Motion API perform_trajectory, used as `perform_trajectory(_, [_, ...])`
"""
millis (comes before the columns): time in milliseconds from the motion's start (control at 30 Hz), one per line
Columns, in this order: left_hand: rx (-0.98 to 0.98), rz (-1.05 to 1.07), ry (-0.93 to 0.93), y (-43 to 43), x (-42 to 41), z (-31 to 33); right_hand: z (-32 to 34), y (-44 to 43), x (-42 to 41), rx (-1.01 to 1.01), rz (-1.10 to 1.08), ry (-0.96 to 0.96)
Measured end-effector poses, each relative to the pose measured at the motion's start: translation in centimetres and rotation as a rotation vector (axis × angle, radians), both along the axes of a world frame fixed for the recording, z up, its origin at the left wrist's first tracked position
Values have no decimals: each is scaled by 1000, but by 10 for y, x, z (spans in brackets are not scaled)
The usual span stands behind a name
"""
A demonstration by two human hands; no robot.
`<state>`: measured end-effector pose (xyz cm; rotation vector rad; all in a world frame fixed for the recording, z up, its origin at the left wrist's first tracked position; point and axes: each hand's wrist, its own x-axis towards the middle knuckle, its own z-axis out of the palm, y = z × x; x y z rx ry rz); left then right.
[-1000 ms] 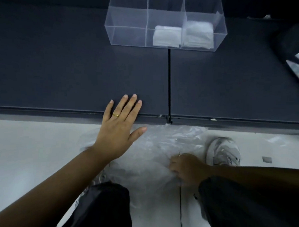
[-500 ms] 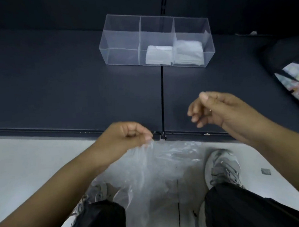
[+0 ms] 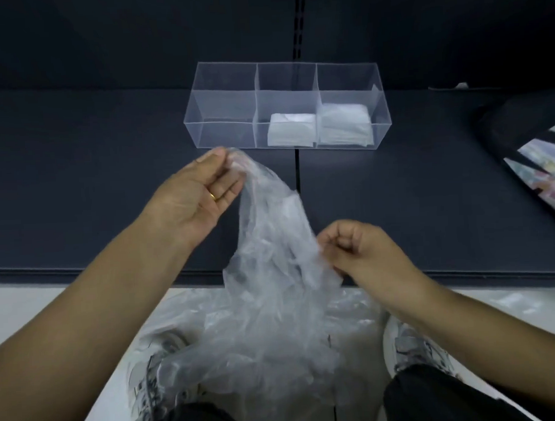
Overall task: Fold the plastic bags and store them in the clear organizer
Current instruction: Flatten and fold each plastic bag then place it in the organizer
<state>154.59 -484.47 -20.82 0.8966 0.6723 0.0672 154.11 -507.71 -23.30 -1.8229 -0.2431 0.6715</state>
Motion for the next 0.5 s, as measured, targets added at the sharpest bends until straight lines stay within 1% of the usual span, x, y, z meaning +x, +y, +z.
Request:
perform_trajectory(67, [74,-6,25,9,3,-11,3,-1,11,25,-40,4])
perform_trajectory(133, [205,-49,73,13,0,-25,2,2,15,69,8,86])
perform_trajectory(200, [454,-74,99,14,-12,-37,-2,4,15,78,60,172])
perform_trajectory(233, [613,-76,77,14,-22,-39,-5,5,15,72,68,196])
perform_trajectory(267, [768,-120,9,13,-33,-40,-6,6,16,61,65,209])
perform_trajectory(300, [925,-218,-84,11,-45,-42,-9,8,17,31,57,216])
perform_trajectory(333, [1063,-366,-170,8,-55,-44,-13,9,19,-12,49,211])
perform_trajectory(367, [1173,-519,-218,5,-63,-48,-16,11,20,-59,36,203])
perform_trajectory(433, [1315,-744,-182,-2,-74,-55,-22,16,24,-128,-33,140])
perform_trajectory(467, [1378,-793,-143,-3,-76,-58,-23,17,24,-156,-97,33])
perform_trajectory(500, [1425,-797,-113,-1,-78,-63,-21,16,22,-174,-163,-149])
